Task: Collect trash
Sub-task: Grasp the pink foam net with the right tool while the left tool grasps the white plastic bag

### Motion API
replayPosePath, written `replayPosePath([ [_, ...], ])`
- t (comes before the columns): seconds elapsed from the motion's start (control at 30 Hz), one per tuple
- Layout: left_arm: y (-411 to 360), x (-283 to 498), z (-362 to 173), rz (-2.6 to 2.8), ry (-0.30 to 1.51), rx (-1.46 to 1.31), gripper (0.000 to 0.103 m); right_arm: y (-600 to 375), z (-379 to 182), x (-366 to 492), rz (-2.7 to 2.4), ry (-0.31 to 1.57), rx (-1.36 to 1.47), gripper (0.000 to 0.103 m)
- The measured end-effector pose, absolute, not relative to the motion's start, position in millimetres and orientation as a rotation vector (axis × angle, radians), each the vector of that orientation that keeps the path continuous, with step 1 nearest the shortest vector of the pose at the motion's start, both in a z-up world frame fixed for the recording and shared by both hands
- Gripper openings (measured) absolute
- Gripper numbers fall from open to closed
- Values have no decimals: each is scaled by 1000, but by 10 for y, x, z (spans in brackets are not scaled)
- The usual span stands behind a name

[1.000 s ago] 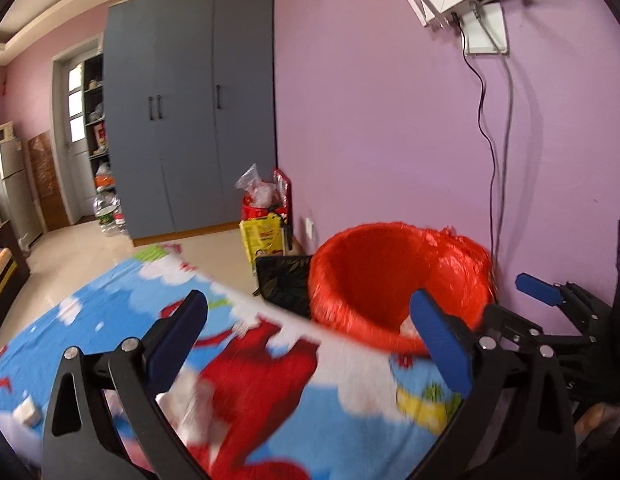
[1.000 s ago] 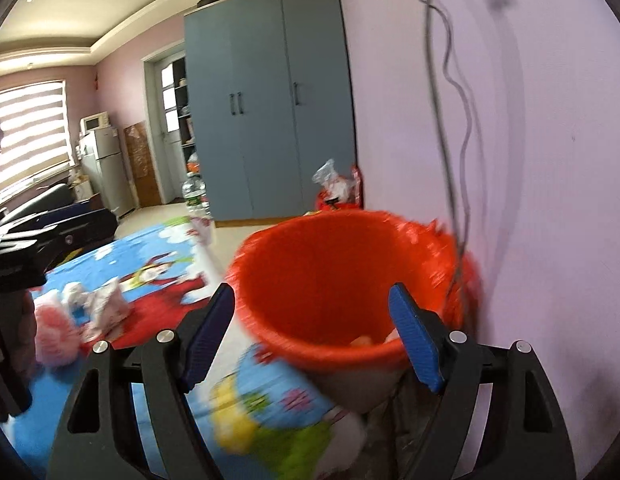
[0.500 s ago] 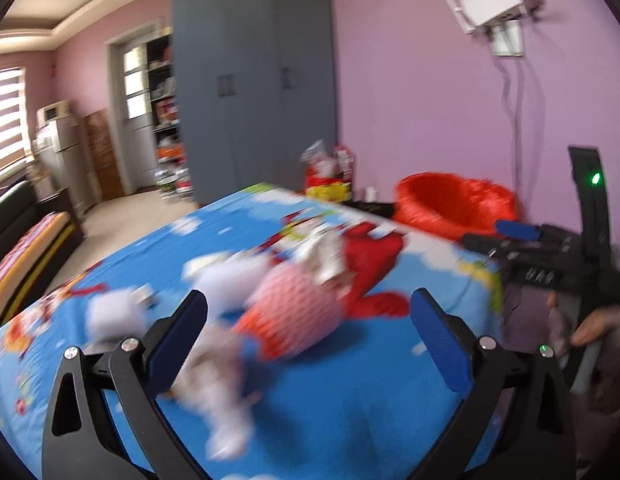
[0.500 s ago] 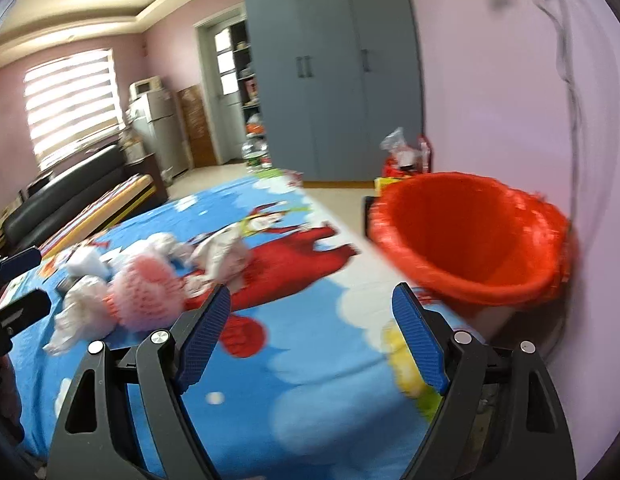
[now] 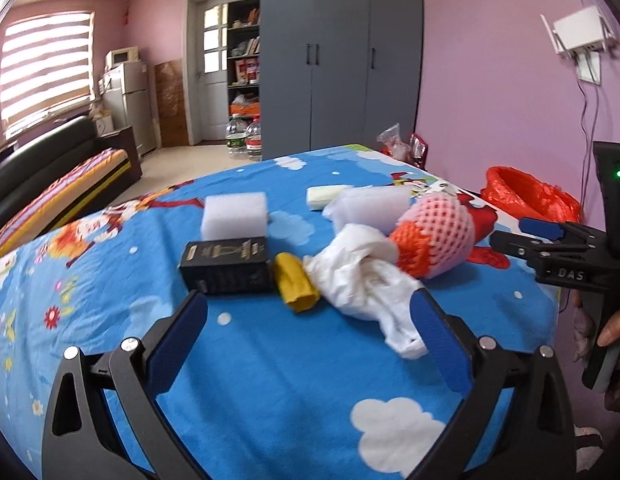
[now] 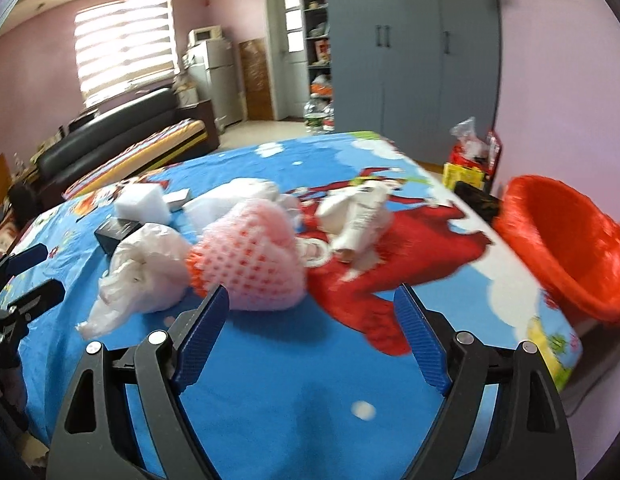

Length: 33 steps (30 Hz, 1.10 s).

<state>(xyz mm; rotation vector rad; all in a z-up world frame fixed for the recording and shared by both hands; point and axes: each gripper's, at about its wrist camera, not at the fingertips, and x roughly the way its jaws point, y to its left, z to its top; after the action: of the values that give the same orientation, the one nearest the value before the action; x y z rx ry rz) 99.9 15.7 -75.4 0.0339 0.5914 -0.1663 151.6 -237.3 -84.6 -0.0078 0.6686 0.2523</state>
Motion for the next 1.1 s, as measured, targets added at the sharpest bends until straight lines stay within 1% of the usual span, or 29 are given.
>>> replayPosePath([
  [0.23,189,937,-784,-176,594,40,98,-2129,-973,1828,289,720,-15,80],
  [0.27,189,940,-785,-179,596,38,98,-2083,-1005,1867,300,727,-25,79],
  [0.3,190,948,-784,-181,598,38,98,-2077,-1029,1884,305,731,-33,68],
  [0.37,183,966,-793,-186,605,32,98,-2023,-1062,1916,345,741,-52,51],
  [0.47,132,1010,-816,-200,625,27,98,-2002,-1052,1872,353,720,-66,38],
  [0.5,99,1034,-828,-204,633,29,98,-2026,-1041,1855,351,711,-62,35],
  [0.6,-14,1115,-846,-225,646,34,98,-2158,-985,1787,330,678,-31,30],
  [0.7,-169,1221,-859,-238,652,66,98,-2302,-927,1717,319,655,-8,29],
  [0.87,-370,1442,-944,-257,694,84,92,-2510,-855,1578,306,629,21,29],
  [0.97,-504,1566,-1039,-253,728,111,79,-2607,-825,1508,308,617,46,29],
  [1.0,-559,1618,-1092,-250,754,128,71,-2626,-813,1487,306,612,50,29],
  [1.03,-592,1653,-1132,-252,773,140,55,-2639,-805,1467,306,608,55,29],
  [1.07,-604,1667,-1160,-250,781,150,47,-2675,-789,1448,304,603,63,29],
  [1.1,-618,1668,-1173,-258,787,153,34,-2705,-774,1431,301,598,68,29],
])
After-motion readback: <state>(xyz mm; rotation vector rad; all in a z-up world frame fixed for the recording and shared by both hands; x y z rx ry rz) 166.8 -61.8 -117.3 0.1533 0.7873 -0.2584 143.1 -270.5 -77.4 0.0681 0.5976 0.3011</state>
